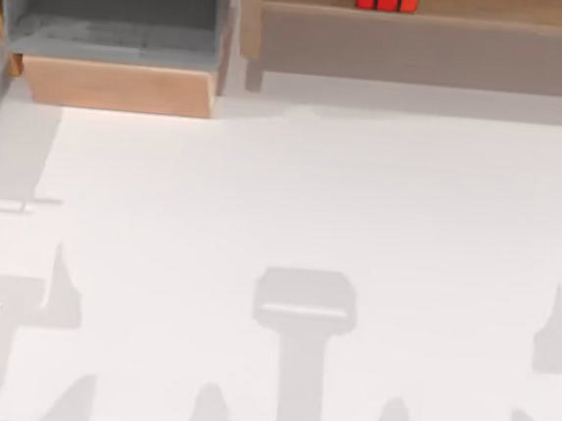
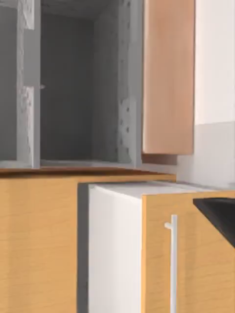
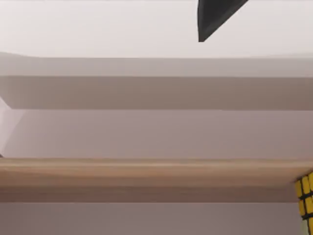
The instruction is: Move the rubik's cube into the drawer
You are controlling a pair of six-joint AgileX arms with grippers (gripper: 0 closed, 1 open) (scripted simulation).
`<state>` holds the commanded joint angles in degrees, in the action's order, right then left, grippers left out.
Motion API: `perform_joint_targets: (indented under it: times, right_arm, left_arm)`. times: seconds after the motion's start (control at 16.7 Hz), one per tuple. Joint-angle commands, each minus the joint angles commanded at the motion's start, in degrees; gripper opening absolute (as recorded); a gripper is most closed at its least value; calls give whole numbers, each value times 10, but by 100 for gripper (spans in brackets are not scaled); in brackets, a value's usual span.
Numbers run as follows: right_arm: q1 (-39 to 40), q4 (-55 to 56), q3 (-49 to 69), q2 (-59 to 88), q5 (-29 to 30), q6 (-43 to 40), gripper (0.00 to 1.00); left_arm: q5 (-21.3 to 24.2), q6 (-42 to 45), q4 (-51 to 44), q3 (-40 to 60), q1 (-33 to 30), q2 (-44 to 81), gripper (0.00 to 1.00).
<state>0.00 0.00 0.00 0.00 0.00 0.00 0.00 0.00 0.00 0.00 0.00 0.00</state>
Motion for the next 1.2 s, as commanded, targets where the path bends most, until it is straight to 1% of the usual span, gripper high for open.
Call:
perform_joint_targets:
  times: [0.18,0.3,0.54,0.78,1.2]
  right_arm:
    - [0,0,0,0,0,0,100]
    - [0,0,0,0,0,0,100]
    - [0,0,0,0,0,0,100]
    - [0,0,0,0,0,0,100]
    - [0,0,0,0,0,0,100]
  left_arm:
    - [-2,0,3,6,-3,6,100]
    - [-13,-2,17,33,-18,35,100]
    - [-63,-3,70,137,-73,167,100]
    - [-138,-1,142,284,-149,390,100]
    - [-285,5,285,575,-301,865,100]
